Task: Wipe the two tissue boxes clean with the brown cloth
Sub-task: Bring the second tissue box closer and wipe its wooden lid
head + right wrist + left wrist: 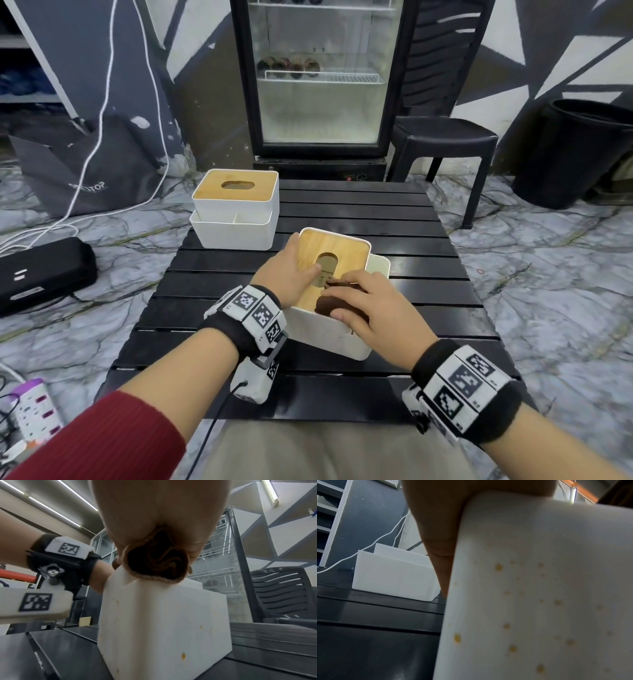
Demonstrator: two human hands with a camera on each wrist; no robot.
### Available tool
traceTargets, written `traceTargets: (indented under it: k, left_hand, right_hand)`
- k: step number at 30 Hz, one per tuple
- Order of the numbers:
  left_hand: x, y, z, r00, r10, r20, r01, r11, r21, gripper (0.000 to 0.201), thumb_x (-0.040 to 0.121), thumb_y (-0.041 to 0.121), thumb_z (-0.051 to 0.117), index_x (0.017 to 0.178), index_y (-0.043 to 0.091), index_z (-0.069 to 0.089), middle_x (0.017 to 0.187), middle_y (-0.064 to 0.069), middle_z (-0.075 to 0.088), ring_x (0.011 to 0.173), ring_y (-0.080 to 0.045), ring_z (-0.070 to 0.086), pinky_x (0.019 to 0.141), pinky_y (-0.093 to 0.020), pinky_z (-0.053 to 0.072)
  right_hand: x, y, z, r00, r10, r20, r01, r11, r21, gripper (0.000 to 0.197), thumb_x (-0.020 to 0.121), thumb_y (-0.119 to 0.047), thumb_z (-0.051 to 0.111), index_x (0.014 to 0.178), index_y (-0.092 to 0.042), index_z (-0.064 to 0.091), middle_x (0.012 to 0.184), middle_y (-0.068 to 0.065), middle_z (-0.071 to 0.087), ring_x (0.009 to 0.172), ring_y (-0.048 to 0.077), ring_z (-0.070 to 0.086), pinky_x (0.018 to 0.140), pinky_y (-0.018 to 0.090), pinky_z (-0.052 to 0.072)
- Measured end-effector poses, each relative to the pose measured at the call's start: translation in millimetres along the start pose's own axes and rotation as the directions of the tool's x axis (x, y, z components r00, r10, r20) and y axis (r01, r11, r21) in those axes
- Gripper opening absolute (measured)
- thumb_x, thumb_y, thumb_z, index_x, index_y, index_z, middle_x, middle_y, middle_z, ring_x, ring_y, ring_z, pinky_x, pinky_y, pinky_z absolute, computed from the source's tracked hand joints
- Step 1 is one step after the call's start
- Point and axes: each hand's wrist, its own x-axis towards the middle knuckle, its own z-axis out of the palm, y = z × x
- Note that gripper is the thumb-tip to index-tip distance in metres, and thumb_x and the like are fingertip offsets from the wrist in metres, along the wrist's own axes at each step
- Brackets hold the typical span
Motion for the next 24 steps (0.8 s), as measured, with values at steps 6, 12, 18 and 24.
traceTargets:
  k: [6,12,18,24]
  left_hand:
    - [1.0,-0.1,0.0,1.0,0.002,0.005,-0.002,1.0,0.01,0.066,0.094,0.039,0.051,0.146,0.022,0.015,0.128,-0.01,0.055,0.107,-0.028,0.057,0.086,-0.036,0.044]
    - [2.5,-2.7,1.4,1.0,0.002,-0.001,-0.002,1.0,-0.001,0.063,0.093,0.041,0.051,0.144,0.024,0.018,0.127,-0.006,0.055,0.107,-0.027,0.057,0.084,-0.034,0.043]
    - [3.8,-5.2,3.8,1.0,-0.011,-0.007,0.011,1.0,-0.003,0.062,0.092,0.041,0.052,0.142,0.025,0.019,0.123,-0.003,0.056,0.102,-0.024,0.058,0.078,-0.03,0.041]
    - [3.4,-6.0,4.4,0.999,-0.015,-0.038,0.014,0.999,-0.036,0.06,0.091,0.042,0.052,0.141,0.027,0.024,0.116,0.002,0.056,0.097,-0.02,0.057,0.078,-0.03,0.041]
  right_hand:
    - [15.1,20.0,0.1,0.998,0.036,-0.045,-0.033,0.997,0.065,0.029,0.09,-0.032,0.054,0.119,-0.031,0.058,0.119,-0.003,0.051,0.1,0.02,0.046,0.09,0.037,0.042]
    - [37.6,40.9,-4.4,0.992,0.119,-0.049,-0.115,0.991,0.068,0.03,0.09,-0.032,0.052,0.119,-0.034,0.056,0.124,-0.008,0.047,0.105,0.017,0.042,0.095,0.038,0.039]
    - [53.3,55.5,-8.0,0.978,0.204,-0.041,-0.202,0.978,0.05,0.03,0.091,-0.034,0.05,0.12,-0.033,0.056,0.127,-0.002,0.042,0.117,0.017,0.039,0.1,0.041,0.037]
    - [61.0,59.4,-11.1,0.964,0.264,0.016,-0.264,0.964,0.033,0.031,0.093,-0.038,0.044,0.123,-0.038,0.051,0.125,-0.001,0.049,0.115,0.019,0.041,0.099,0.041,0.038]
